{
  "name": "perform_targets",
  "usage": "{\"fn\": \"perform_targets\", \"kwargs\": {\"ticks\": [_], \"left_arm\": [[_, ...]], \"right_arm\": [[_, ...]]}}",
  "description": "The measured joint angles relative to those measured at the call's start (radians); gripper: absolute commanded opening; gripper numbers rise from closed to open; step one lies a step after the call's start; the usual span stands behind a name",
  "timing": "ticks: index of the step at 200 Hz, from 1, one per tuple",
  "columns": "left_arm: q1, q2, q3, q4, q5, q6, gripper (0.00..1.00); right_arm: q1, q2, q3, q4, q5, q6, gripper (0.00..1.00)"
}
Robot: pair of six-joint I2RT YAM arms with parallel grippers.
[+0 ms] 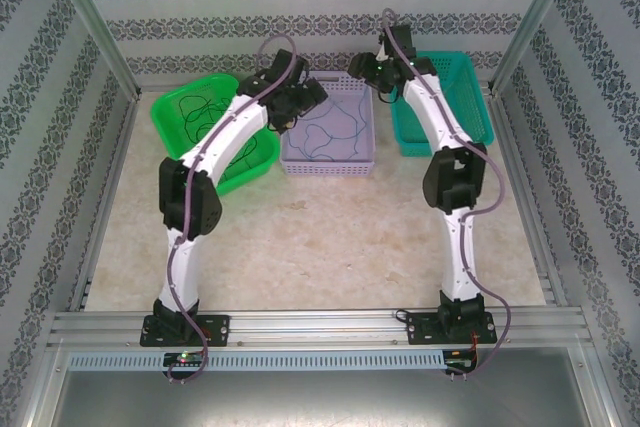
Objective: Untangle the cables
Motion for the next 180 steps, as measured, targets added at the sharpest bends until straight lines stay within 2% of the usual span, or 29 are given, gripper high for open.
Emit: {"fn": "perform_targets", "kwargs": {"ticks": [4,5,6,7,11,31,56,75,89,109,127,153,180], "left_arm": [[0.0,-0.031,-0.009,-0.002,-0.008,0.006,1.0],[0.0,-0.036,-0.011,-0.001,-0.008,0.008,1.0],[0.0,-0.046,-0.016,0.0,-0.011,0.01,1.0],[0.0,-0.052,-0.019,0.001,-0.012,0.011,1.0],[0.001,-0.088,-0.039,0.003,-0.018,0.018,1.0],[0.013,-0.307,-0.215,0.048,-0.036,0.055,1.0],[0.06,-0.591,-0.486,0.094,-0.086,0.098,1.0],[0.092,-0.76,-0.632,0.067,-0.231,0.135,1.0],[0.092,-0.872,-0.732,0.024,-0.411,0.139,1.0],[0.092,-1.031,-0.927,0.013,-0.658,0.205,1.0],[0.093,-1.186,-1.201,0.161,-0.769,0.441,1.0],[0.127,-1.3,-1.525,0.346,-0.766,0.681,1.0],[0.215,-1.269,-1.685,0.508,-0.678,0.778,1.0]], "right_arm": [[-0.001,-0.032,-0.029,0.002,0.012,-0.003,0.69],[-0.002,-0.045,-0.042,0.005,0.016,-0.006,0.73],[-0.002,-0.052,-0.05,0.005,0.018,-0.008,0.84],[-0.002,-0.066,-0.062,0.006,0.023,-0.012,0.91],[-0.002,-0.102,-0.091,0.008,0.035,-0.009,0.98],[-0.017,-0.343,-0.302,0.072,0.107,-0.038,0.98],[-0.06,-0.715,-0.673,0.248,0.244,-0.061,0.98],[-0.065,-0.95,-0.91,0.345,0.443,-0.109,0.98],[-0.04,-1.053,-1.055,0.411,0.586,-0.147,0.98],[-0.054,-1.118,-1.231,0.446,0.646,-0.176,0.98],[-0.085,-1.13,-1.434,0.523,0.666,-0.234,0.98],[-0.079,-1.106,-1.698,0.642,0.656,-0.365,0.98],[-0.078,-1.034,-1.849,0.868,0.563,-0.47,0.98]]}}
